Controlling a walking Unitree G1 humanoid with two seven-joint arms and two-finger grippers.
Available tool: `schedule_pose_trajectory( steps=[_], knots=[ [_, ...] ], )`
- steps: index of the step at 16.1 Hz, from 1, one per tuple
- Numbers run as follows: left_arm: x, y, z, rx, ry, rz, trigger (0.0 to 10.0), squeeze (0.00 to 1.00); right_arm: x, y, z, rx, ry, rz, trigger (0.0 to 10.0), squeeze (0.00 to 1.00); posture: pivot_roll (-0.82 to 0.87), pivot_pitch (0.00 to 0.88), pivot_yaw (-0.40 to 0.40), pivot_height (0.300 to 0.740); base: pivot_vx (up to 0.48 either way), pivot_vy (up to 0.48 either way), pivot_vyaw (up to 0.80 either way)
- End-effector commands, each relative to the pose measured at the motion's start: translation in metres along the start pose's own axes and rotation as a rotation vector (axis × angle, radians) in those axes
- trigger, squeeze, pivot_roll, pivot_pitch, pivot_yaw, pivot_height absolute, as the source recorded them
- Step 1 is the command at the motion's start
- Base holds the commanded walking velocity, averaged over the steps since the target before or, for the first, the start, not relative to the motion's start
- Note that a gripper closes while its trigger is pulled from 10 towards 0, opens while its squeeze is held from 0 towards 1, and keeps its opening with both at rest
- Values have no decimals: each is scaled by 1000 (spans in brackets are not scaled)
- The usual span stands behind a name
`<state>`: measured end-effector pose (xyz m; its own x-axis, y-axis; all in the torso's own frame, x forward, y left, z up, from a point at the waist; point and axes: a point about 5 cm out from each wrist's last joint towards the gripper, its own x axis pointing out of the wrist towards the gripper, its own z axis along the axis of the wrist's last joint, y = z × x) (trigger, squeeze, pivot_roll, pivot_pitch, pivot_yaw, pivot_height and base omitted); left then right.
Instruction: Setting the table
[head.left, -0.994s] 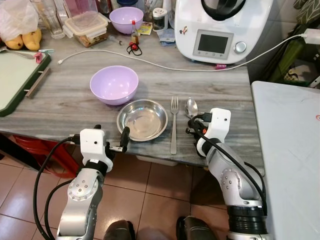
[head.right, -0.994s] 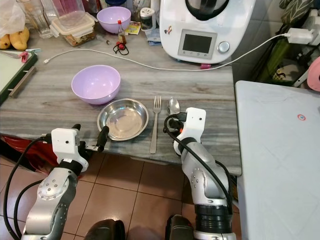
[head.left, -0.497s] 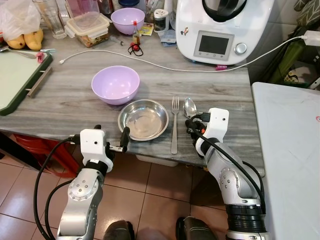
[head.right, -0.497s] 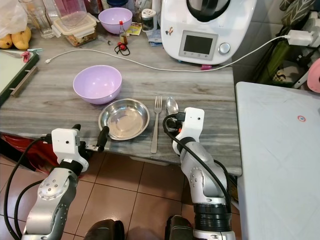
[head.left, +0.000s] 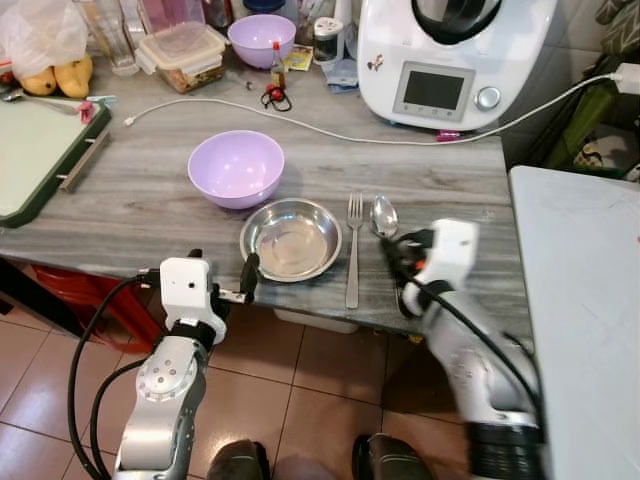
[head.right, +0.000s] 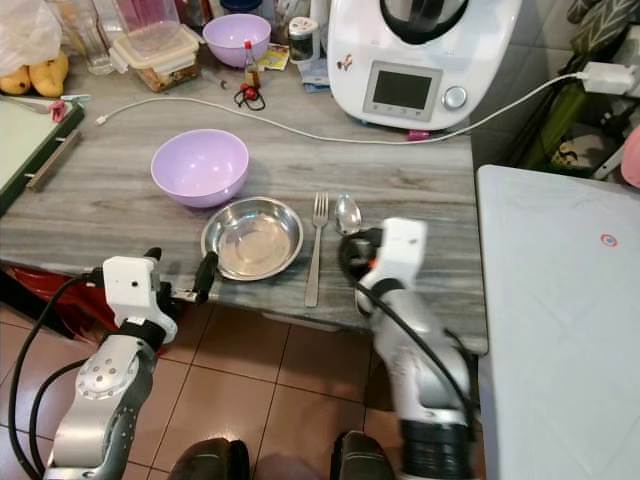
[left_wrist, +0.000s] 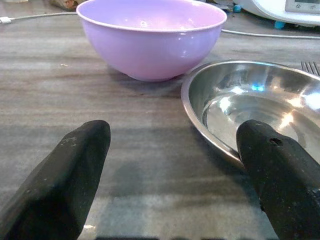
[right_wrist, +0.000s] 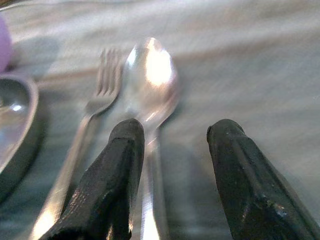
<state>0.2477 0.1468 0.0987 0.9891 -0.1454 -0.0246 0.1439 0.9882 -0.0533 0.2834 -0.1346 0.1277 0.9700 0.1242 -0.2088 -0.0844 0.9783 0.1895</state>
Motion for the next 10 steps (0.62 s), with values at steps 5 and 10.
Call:
schedule_pose_trajectory(
  steps=[5,10],
  knots=[
    [3,2,2,10,-16,-7,10000,0,-8,-11,14,-141,-85,-42,10000,1000,-13,90,26,740,0,0,0],
    [2,3,1,13,-13,-10,10000,0,-30,-21,-19,-196,108,-24,10000,1000,-13,84,20,740,0,0,0]
  ],
)
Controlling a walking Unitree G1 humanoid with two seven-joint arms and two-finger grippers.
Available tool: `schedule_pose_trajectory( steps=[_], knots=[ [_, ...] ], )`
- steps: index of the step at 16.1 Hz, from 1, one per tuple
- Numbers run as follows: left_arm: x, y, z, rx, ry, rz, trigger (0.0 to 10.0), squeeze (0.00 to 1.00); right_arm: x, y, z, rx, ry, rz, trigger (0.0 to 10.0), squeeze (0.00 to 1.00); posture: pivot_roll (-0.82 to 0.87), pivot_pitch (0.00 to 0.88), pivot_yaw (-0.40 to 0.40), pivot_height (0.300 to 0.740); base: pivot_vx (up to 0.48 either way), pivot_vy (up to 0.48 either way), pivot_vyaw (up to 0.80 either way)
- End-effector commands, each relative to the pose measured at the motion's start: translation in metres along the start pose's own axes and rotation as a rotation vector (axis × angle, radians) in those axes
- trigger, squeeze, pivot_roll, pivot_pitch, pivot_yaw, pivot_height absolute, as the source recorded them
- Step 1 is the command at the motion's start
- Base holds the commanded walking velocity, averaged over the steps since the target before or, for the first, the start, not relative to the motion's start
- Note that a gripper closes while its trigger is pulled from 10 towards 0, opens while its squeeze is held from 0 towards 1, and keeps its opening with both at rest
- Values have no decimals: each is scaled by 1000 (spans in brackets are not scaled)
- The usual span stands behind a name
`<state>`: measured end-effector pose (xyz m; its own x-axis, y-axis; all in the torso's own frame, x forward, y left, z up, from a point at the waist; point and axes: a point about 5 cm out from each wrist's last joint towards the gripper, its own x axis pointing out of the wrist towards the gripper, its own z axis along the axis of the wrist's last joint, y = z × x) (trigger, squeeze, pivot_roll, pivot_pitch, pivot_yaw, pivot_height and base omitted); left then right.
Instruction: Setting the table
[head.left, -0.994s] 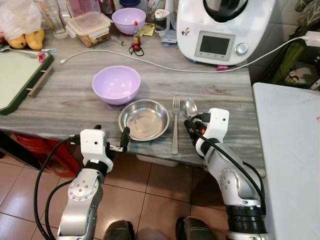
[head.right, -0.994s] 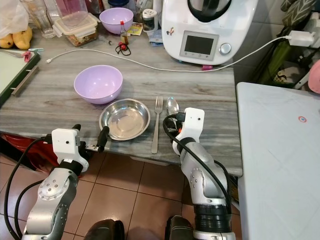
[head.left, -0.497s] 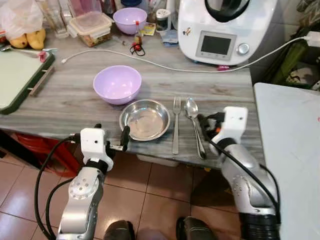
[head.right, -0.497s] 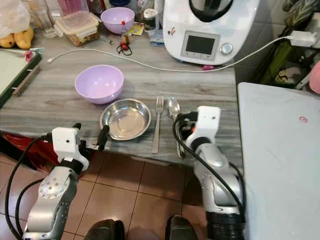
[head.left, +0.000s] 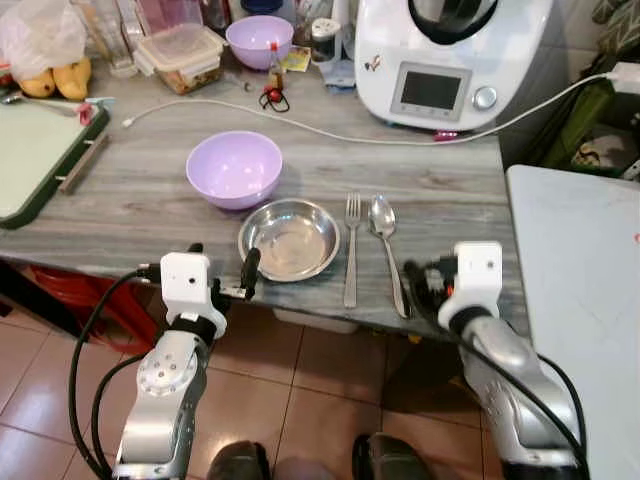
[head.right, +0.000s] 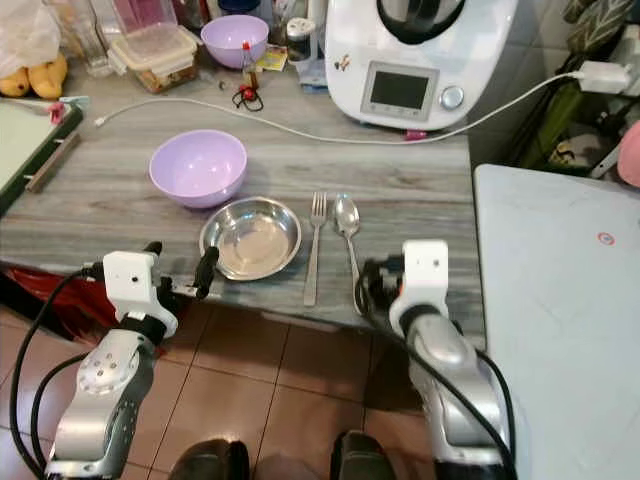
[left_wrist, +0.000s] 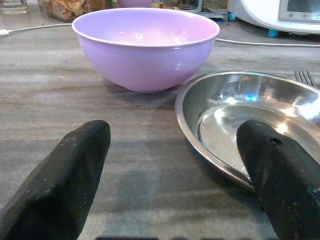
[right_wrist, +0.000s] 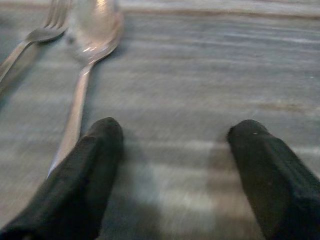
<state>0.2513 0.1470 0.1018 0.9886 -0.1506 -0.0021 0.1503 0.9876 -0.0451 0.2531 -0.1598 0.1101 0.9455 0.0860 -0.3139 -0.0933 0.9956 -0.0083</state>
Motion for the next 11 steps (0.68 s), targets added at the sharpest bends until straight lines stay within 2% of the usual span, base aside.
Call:
schedule_pose_trajectory(
  steps=[1,4,7,8,11],
  knots=[
    [-1,2,-2,5,9,-5,10000,0,-4,6,-4,-18,32,32,10000,1000,-13,82,19,740,0,0,0],
    [1,1,-2,2,6,-7,10000,0,-3,8,-6,-27,58,42,10000,980,-16,83,22,740,0,0,0],
    [1,1,-2,1,8,-9,10000,0,-1,12,-4,-14,70,75,10000,863,-14,86,24,740,0,0,0],
    [1,0,-2,1,7,-8,10000,0,0,14,-4,-13,72,83,10000,749,-11,88,20,740,0,0,0],
    [1,0,-2,-1,6,-6,10000,0,1,15,-3,-15,73,90,10000,702,-11,90,19,740,0,0,0]
  ],
)
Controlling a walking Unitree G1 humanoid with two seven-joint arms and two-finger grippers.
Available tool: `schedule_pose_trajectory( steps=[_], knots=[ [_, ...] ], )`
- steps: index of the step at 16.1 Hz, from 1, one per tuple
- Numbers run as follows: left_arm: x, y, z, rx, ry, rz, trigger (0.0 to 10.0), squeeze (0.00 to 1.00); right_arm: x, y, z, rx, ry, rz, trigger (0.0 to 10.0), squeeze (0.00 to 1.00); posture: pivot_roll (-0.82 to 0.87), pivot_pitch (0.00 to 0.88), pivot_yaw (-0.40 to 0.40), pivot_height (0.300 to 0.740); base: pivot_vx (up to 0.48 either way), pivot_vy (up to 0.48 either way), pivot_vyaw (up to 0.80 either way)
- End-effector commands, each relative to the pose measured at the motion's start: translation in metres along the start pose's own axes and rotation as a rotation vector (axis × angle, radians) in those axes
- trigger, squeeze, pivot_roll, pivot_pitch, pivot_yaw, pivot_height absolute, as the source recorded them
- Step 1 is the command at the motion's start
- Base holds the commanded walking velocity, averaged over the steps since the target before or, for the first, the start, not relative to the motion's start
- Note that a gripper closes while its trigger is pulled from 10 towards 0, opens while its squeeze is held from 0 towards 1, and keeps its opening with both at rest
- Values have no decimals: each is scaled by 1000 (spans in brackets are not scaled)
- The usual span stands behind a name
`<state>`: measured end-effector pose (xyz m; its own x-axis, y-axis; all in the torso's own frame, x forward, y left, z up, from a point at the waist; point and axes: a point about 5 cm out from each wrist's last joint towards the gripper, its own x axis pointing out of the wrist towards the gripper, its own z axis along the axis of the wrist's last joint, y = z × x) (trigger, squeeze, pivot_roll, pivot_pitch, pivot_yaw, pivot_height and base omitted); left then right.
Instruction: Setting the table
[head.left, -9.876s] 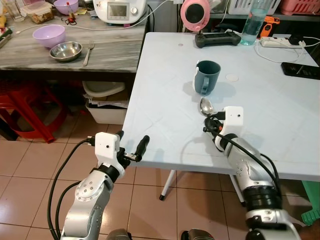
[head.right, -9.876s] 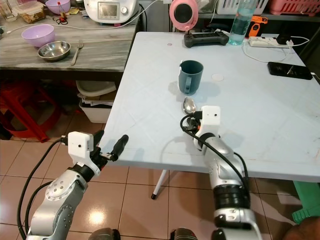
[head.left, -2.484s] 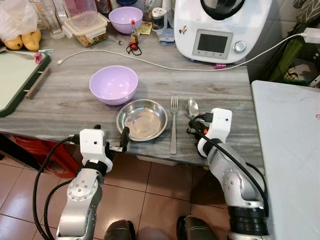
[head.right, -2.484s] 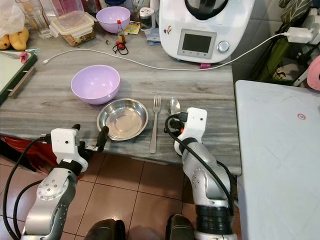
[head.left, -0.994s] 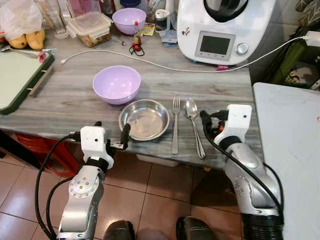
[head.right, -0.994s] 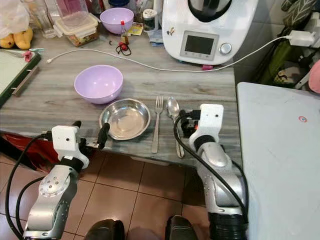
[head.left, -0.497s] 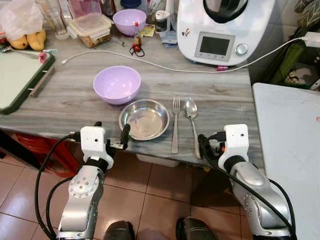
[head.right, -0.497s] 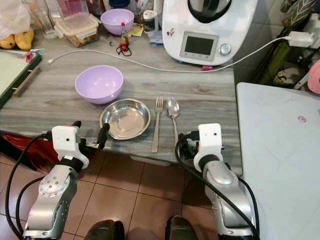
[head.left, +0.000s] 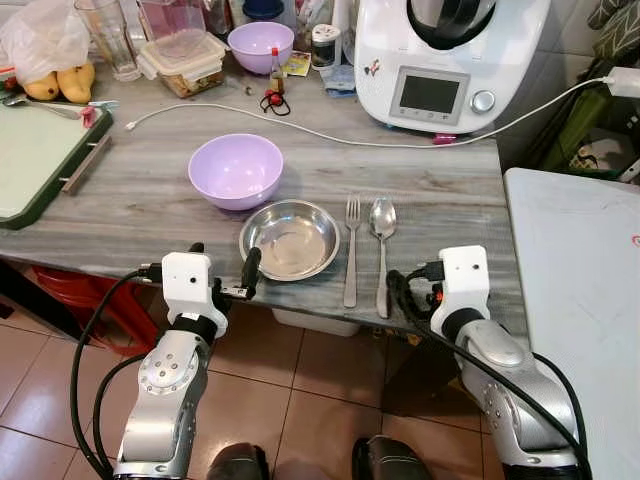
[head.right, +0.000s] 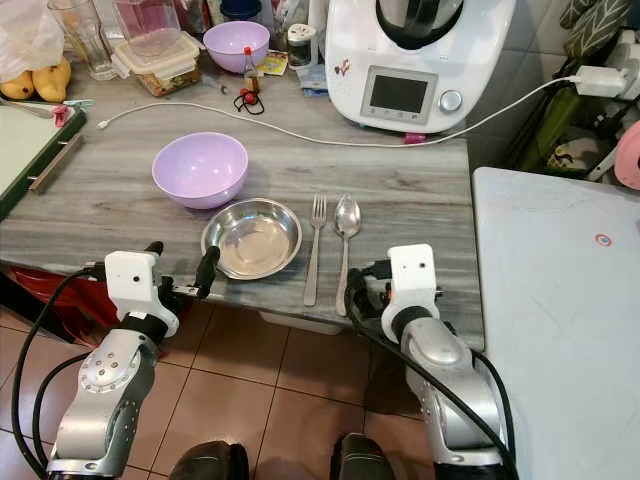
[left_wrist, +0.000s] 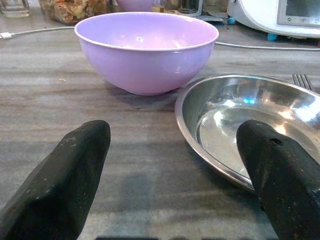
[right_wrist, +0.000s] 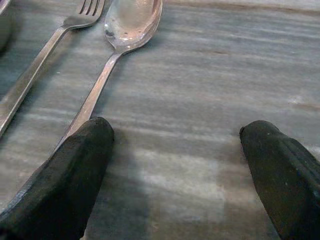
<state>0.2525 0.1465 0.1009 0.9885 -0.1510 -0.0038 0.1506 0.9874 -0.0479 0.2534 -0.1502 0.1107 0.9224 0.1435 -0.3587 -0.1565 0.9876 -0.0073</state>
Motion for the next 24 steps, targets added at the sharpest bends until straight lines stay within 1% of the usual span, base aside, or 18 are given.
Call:
schedule_pose_trajectory(
  steps=[1,2,5,6,8,9,10,11,12,13,14,15,16,17,19,22,24],
  knots=[
    [-1,0,-1,1,6,-5,10000,0,1,5,-3,6,25,27,10000,678,-12,91,19,740,0,0,0],
    [-1,0,-1,1,6,-5,10000,0,1,4,-2,8,24,24,10000,624,-12,93,20,740,0,0,0],
    [-1,0,-2,-3,5,-6,10000,0,0,4,3,-8,-7,16,10000,612,-12,90,22,740,0,0,0],
    [-1,1,-1,-9,5,-3,10000,0,-2,2,6,-28,-36,1,10000,612,-10,88,22,740,0,0,0],
    [-3,5,-2,-26,30,41,10000,0,-9,-3,15,-67,-124,-32,10000,600,-6,83,22,740,0,0,0],
    [-5,5,-3,-24,39,54,10000,0,-13,-4,16,-65,-155,-41,10000,537,-4,79,21,740,0,0,0],
    [-7,7,-5,-27,47,53,10000,0,-17,-7,17,-73,-201,-67,10000,200,-4,73,21,740,0,0,0],
    [-9,8,-7,-32,54,58,10000,0,-21,-8,18,-83,-246,-66,10000,0,-4,64,20,740,0,0,0],
    [-10,10,-8,-35,59,63,10000,0,-24,-9,19,-94,-286,-82,10000,0,-3,57,22,740,0,0,0],
    [-11,10,-9,-34,60,63,10000,0,-26,-11,20,-73,-322,-95,10000,0,-2,51,22,740,0,0,0],
    [-11,11,-9,-34,60,63,10000,0,-27,-12,19,-99,-353,-110,10000,0,-1,36,24,740,0,0,0],
    [-9,12,-7,-33,52,66,10000,0,-26,-12,18,-106,-389,-121,10000,0,4,18,25,740,0,0,0],
    [-6,13,-4,-32,42,70,10000,0,-25,-12,16,-106,-402,-128,10000,0,6,7,26,740,-289,0,0],
    [-3,14,-2,-33,32,72,10000,0,-22,-11,14,-91,-394,-126,10000,0,7,3,25,740,-292,0,0],
    [-1,15,0,-32,24,72,10000,0,-19,-10,14,-93,-404,-134,10000,0,6,0,27,740,-315,0,0],
    [-4,13,-4,-34,42,58,10000,0,-12,-16,8,-60,-378,-218,10000,0,-1,0,33,740,-314,0,0],
    [-6,12,-10,-35,60,51,10000,0,-8,-16,4,-26,-381,-207,10000,0,-10,0,34,740,-311,0,0]
  ],
)
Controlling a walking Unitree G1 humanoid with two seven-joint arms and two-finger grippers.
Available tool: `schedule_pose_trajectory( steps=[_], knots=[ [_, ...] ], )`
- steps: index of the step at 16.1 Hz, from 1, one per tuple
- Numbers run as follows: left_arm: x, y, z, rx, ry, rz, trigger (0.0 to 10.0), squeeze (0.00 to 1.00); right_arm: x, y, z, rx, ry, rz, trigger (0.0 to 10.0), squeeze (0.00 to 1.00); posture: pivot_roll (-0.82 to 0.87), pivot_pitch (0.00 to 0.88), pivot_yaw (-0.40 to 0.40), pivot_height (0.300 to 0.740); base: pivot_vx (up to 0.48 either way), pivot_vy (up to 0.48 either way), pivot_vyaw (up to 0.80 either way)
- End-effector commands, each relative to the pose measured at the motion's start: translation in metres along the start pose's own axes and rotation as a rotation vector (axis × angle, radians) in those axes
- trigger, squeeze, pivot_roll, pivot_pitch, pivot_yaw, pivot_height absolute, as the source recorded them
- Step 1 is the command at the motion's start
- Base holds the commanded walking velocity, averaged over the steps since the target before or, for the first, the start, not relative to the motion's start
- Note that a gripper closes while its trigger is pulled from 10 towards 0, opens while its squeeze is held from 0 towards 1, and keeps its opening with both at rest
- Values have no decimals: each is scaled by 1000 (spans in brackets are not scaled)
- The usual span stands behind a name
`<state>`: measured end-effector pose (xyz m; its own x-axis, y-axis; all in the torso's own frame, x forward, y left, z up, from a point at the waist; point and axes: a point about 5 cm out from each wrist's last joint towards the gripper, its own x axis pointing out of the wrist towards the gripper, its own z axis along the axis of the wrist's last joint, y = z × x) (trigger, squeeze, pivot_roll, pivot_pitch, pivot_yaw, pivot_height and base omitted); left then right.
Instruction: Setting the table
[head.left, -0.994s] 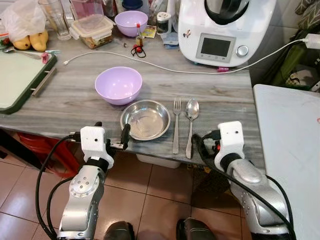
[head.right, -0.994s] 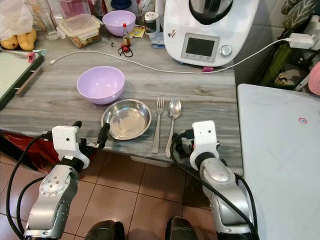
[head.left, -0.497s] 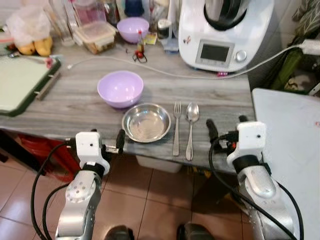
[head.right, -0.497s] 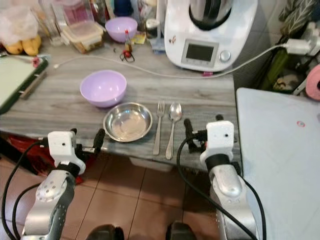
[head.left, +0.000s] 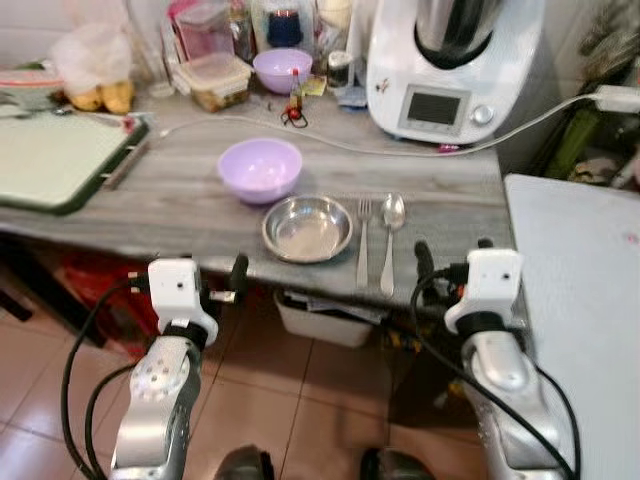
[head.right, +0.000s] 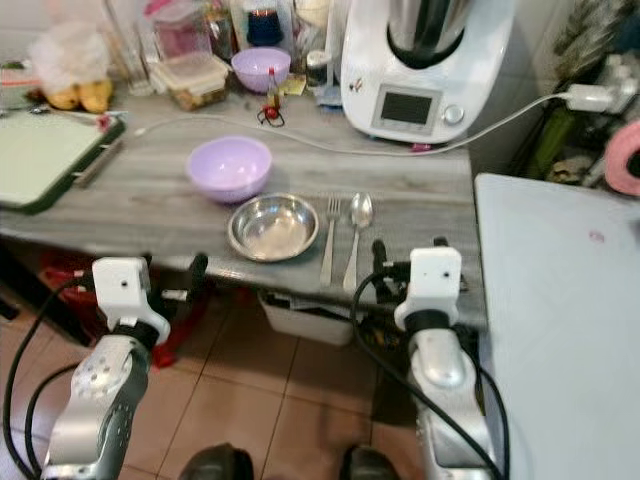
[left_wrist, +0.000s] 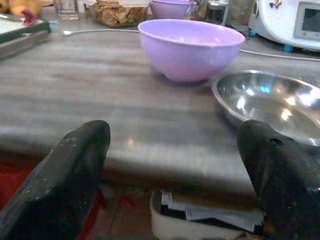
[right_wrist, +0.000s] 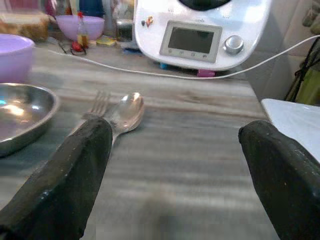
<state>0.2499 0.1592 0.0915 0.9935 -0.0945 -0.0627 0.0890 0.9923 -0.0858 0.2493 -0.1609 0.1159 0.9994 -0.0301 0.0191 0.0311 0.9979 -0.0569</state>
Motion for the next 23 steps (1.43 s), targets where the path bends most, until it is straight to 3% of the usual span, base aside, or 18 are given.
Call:
schedule_pose_trajectory(
  steps=[1,2,6,7,13,18,23],
  knots=[
    [0,0,-2,9,6,-9,10000,0,1,-9,0,54,-24,-68,10000,0,-12,0,35,740,-311,0,0],
    [3,1,-2,12,3,-5,10000,0,3,-12,-1,105,-20,-84,10000,0,-17,0,39,740,-315,0,0],
    [9,-1,1,15,-15,-16,10000,0,5,-13,2,80,-54,-63,10000,0,-17,0,41,740,-329,0,0],
    [10,-1,2,16,-19,-19,10000,0,4,-14,2,119,-57,-71,10000,0,-16,0,42,740,-326,0,0],
    [5,-3,0,24,-11,-30,10000,0,5,-11,-1,109,-43,-62,10000,0,-7,0,43,740,-316,0,-533],
    [1,-10,5,27,-29,-86,10000,0,6,-12,1,101,-53,-56,10000,0,3,21,43,740,0,0,-114],
    [-2,-17,7,-2,-36,-133,10000,0,10,-13,3,90,-56,-44,10000,0,-3,31,32,740,0,-458,0]
  ],
)
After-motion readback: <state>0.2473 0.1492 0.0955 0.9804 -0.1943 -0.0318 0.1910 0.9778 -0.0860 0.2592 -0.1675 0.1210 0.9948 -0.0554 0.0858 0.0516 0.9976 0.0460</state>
